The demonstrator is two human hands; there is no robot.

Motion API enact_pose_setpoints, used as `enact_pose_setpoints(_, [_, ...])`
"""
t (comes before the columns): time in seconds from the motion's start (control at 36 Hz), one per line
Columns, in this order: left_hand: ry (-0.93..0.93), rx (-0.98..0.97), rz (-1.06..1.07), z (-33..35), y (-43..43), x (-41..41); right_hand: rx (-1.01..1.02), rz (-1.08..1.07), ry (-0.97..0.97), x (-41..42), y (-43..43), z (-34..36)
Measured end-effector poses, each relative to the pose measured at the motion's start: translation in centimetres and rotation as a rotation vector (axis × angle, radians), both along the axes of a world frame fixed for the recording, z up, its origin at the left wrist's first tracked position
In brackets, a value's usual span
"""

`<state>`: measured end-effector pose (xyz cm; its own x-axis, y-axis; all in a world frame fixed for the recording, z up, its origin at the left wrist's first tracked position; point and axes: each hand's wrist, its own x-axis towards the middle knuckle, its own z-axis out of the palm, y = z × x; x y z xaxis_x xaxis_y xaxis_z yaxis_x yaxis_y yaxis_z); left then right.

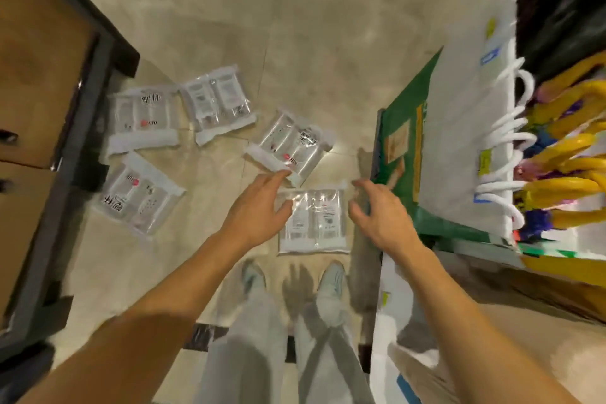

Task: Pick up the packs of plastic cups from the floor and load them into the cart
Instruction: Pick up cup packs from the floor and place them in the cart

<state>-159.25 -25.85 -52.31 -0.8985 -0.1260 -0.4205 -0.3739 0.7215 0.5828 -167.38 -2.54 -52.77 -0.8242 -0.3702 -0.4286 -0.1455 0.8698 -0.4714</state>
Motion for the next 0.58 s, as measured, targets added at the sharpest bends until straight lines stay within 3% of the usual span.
enact_pose_setpoints(0.33, [-0.181,0.097,0.130,-33.5,2.4,0.1,-0.006,-0.072,-0.213,0.0,5.8,-34.5])
enact_pose_setpoints(0.58, [-0.204,0.159,0.132,-55.1,3.0,3.2,0.022,-0.046,-0.312,-0.3,7.5,-52.3])
